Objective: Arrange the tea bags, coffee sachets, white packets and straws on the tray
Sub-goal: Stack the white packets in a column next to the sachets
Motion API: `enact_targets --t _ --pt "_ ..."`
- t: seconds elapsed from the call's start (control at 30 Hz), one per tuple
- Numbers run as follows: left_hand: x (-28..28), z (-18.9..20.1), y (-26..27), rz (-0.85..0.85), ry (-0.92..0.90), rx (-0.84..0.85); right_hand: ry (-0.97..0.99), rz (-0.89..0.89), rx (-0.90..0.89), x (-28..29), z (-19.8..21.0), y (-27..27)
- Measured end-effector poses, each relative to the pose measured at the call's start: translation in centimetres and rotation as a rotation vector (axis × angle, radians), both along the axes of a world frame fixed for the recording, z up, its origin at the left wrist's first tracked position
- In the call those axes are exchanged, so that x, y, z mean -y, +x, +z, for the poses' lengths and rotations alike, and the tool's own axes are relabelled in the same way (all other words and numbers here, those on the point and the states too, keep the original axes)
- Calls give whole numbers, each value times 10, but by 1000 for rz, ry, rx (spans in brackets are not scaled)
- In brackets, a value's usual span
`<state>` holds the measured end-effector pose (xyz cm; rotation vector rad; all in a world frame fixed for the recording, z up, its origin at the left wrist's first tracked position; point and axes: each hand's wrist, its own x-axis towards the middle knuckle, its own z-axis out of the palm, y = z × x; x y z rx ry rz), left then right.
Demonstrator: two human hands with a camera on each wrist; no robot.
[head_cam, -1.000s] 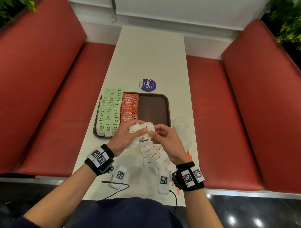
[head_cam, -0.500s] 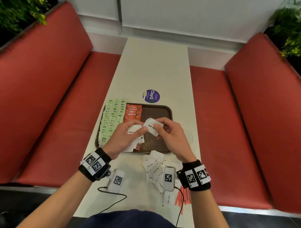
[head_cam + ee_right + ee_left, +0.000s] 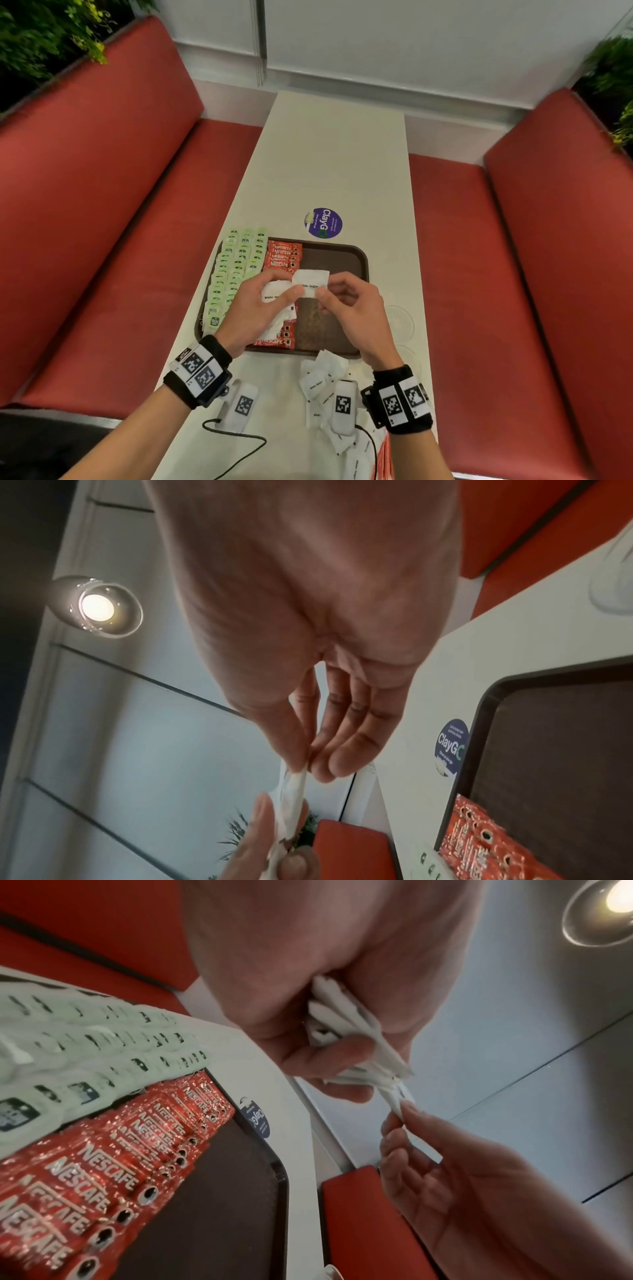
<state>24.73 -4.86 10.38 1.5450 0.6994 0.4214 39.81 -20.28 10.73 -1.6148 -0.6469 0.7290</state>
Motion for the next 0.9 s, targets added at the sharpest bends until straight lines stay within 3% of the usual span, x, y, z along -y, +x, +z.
enact_targets --t 0.23,0.33,0.47,0.63,0.9 --pt "-15 -18 13 121 -95 -9 -97 71 -51 -21 -25 29" --pt "-22 -21 17 253 -272 -26 -151 -105 -30 -42 -57 53" --pt "-33 -28 13 342 -517 -40 -318 -274 155 -81 -106 90" --pt "-36 -33 2 381 -695 -32 -446 -219 282 -125 -141 122" --pt "-42 -44 -14 431 -818 37 -468 -256 252 -157 -178 129"
